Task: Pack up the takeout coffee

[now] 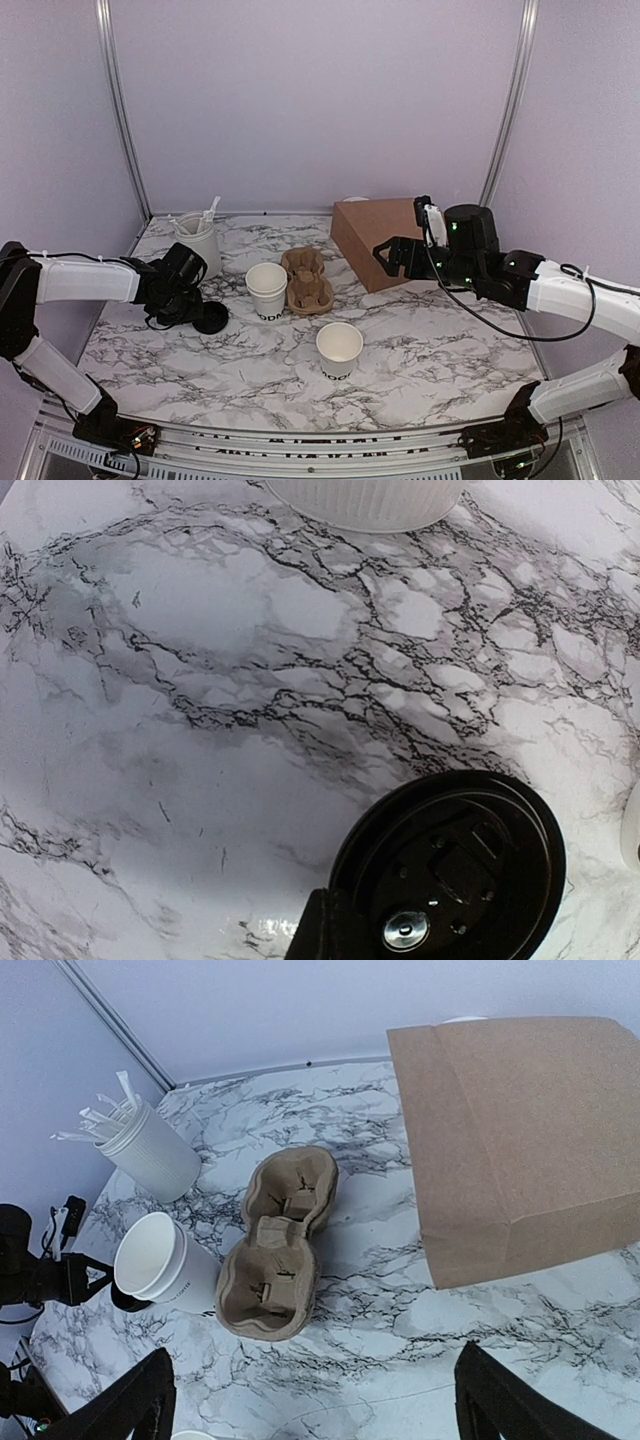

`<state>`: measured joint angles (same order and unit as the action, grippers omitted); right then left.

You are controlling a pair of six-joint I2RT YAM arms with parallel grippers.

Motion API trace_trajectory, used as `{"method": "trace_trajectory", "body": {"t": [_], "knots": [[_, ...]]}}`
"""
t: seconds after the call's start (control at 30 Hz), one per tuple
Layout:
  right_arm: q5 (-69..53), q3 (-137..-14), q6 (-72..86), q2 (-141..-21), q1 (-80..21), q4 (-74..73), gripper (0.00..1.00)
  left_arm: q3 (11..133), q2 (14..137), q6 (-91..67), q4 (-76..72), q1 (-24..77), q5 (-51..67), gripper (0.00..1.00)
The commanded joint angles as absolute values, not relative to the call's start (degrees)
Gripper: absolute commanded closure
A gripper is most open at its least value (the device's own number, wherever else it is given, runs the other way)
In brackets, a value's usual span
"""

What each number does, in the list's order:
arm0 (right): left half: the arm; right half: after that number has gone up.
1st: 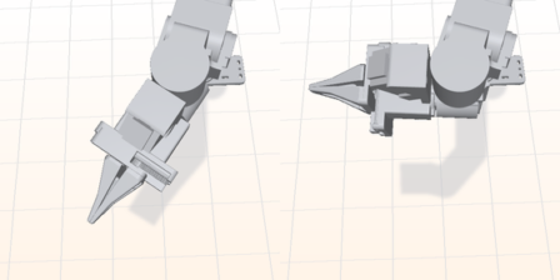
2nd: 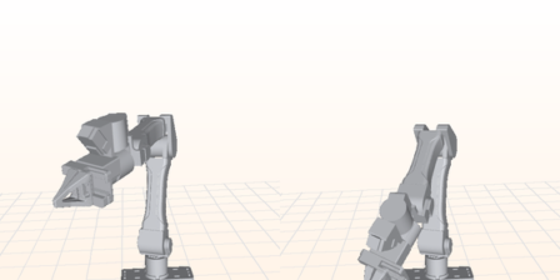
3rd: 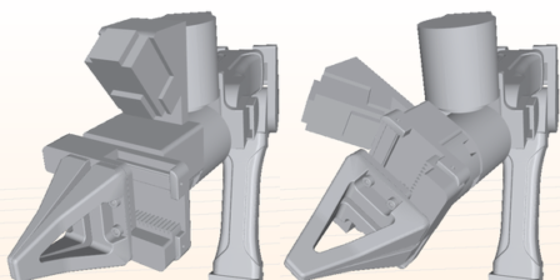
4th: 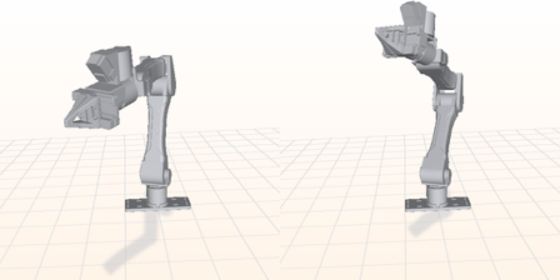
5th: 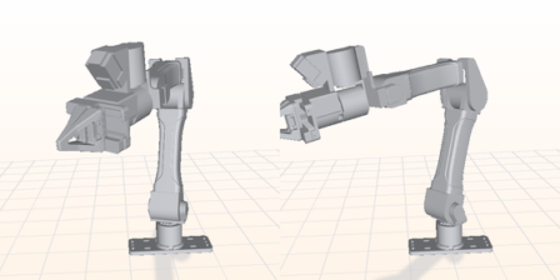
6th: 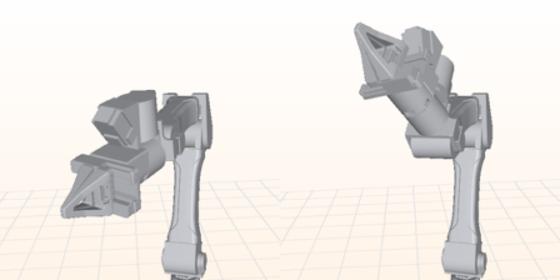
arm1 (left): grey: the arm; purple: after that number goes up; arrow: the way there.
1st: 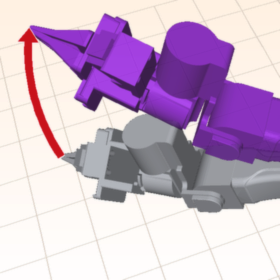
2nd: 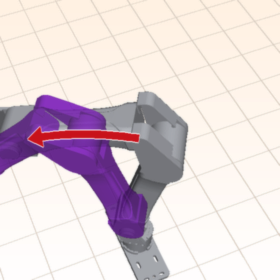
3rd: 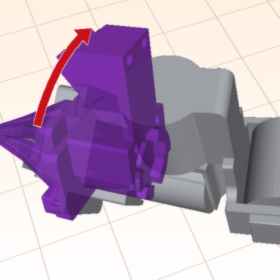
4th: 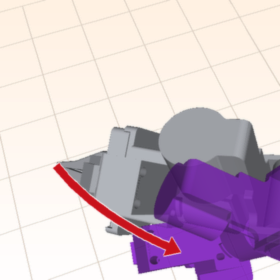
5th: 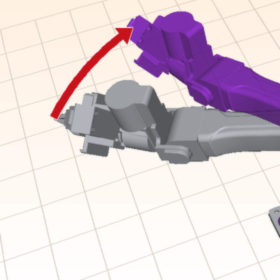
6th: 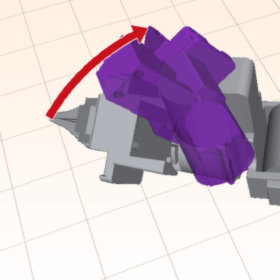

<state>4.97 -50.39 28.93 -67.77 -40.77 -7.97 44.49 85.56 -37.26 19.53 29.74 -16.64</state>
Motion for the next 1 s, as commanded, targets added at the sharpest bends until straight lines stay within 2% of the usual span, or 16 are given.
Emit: {"method": "trace_trajectory", "body": {"t": [0.0, 0.7, 0.97], "knots": [[4.5, -50.4, 29.6, -68.2, -40.3, -6.3, 0.06, 44.1, 85.0, -37.3, 19.7, 29.6, -17.0, 0.99], [4.4, -50.0, 29.5, -68.1, -40.3, -5.8, 0.06, 46.9, 81.1, -36.6, 22.5, 29.6, -15.2, 1.00], [4.2, -49.9, 29.4, -68.5, -40.3, -5.5, 0.06, 46.8, 84.6, -36.6, 22.3, 29.6, -14.0, 0.72]]}}
